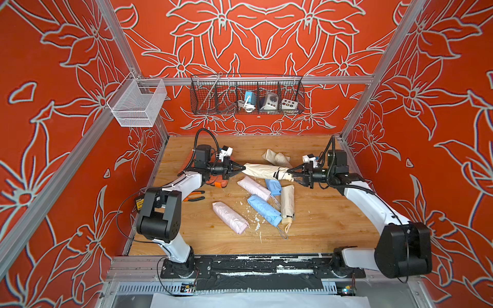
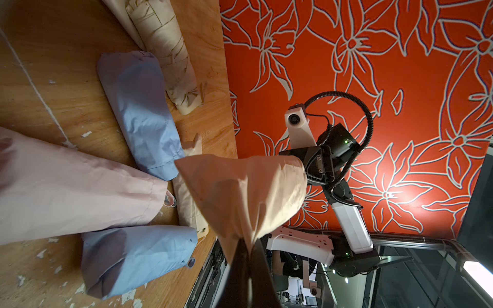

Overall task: Take umbrellas out of sleeves
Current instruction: Take out the umbrella from the umbrella sleeve, then place the umbrella sleeve at the center of the board.

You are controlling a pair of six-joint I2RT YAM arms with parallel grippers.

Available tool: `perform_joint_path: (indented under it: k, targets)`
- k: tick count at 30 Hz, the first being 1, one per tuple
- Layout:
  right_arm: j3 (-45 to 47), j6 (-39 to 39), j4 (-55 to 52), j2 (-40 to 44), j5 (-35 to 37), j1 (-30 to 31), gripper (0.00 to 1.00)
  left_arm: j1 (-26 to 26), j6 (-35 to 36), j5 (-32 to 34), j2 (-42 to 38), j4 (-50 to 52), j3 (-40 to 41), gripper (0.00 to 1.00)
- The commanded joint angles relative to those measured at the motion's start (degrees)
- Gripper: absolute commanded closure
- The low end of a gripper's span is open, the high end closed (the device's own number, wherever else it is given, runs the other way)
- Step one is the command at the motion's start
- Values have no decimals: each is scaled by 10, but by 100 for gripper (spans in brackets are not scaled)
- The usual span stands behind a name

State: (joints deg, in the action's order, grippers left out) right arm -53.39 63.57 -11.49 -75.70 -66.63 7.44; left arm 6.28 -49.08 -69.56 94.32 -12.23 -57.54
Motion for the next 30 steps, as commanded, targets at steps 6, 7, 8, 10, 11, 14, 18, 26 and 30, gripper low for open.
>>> perform_joint_path:
  k: [6, 7, 8, 10, 11, 14, 18, 26, 30]
  targets:
    - [-52, -61, -64, 17, 20, -31, 83, -59, 49, 55, -35, 81, -10, 100]
    - [-60, -79, -89, 21, 36, -36, 83, -67, 50, 61, -36, 88, -8, 100]
    - [-69, -91, -110, 23, 50, -41, 83, -73, 50, 66, -38, 93, -6, 100]
    - [-87, -116, -145, 29, 81, -49, 83, -83, 50, 73, -41, 100, -2, 100]
    - [-100, -133, -174, 32, 102, -54, 83, -84, 51, 74, -41, 101, 0, 100]
    - [-151, -190, -267, 43, 196, -62, 84, -83, 48, 70, -41, 96, 1, 100]
    - [-215, -245, -332, 60, 314, -63, 83, -60, 58, 58, -32, 99, -18, 100]
    - [-244, -249, -334, 82, 405, -65, 83, 50, -1, 46, 19, 11, -90, 100]
    - [-244, -240, -334, 106, 458, -69, 84, 109, -42, 49, 73, -39, -141, 100]
